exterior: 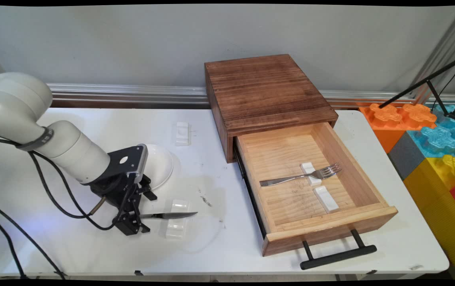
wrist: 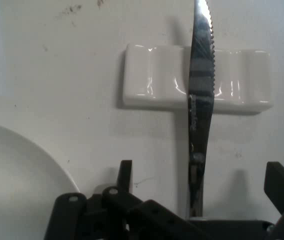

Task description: Pick up the knife from the right of the white plate, then place the picked object into the drawer

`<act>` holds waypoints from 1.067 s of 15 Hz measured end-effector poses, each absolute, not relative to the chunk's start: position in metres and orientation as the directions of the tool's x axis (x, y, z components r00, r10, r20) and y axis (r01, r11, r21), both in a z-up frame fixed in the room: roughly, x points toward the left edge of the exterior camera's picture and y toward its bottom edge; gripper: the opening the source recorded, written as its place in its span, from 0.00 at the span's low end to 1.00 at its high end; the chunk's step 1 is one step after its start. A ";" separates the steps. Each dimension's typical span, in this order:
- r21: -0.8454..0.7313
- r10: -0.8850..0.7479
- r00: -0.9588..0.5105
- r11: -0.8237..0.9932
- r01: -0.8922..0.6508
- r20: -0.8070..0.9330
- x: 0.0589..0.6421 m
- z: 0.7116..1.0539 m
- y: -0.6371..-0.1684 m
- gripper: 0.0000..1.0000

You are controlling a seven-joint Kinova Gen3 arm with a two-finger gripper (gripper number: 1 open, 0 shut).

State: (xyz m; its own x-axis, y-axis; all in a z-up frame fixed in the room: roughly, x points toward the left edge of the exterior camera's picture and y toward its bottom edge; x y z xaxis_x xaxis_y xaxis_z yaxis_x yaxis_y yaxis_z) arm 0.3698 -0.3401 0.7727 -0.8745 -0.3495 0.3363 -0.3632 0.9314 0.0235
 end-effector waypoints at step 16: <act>0.040 -0.339 -0.874 0.937 -0.348 0.349 0.369 0.761 -0.340 0.00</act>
